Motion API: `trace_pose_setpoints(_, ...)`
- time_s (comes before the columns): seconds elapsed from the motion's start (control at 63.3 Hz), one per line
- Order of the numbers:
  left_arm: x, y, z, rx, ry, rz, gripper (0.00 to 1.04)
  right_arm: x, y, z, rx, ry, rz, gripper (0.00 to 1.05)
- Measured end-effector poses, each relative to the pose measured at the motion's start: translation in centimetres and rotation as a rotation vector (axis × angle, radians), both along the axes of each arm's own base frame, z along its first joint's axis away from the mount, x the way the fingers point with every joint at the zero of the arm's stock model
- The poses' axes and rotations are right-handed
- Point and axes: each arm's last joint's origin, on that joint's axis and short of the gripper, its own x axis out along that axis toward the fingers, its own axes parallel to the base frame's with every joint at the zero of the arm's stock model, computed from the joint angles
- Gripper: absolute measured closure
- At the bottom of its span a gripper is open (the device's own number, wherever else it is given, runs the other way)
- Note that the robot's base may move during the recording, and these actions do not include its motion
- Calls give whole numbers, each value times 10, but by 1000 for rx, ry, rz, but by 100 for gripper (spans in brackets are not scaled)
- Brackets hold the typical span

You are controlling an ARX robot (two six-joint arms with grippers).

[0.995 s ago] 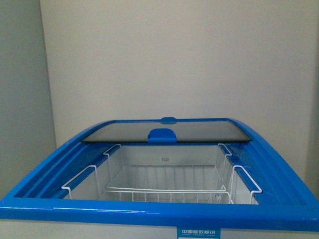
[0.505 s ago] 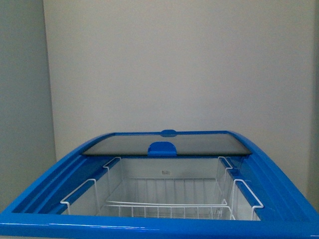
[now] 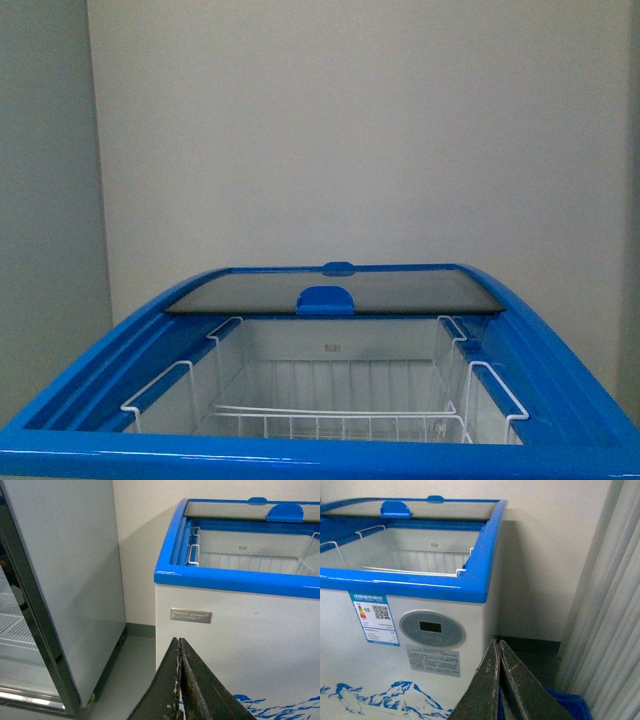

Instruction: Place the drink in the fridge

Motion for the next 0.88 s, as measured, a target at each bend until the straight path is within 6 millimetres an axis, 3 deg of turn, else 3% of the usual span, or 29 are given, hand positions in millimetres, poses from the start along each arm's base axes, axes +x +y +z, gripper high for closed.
trace_pose_setpoints(0.332, 0, 0, 0, 0, 0, 0, 49, 0, 0, 0, 0, -4, 0, 44)
trace_pose_setpoints(0.442, 0, 0, 0, 0, 0, 0, 26, 0, 0, 0, 0, -4, 0, 22)
trace_pose_setpoints(0.553, 0, 0, 0, 0, 0, 0, 9, 0, 0, 0, 0, -4, 0, 7)
trace_pose_setpoints(0.885, 0, 0, 0, 0, 0, 0, 8, 0, 0, 0, 1, -4, 0, 8)
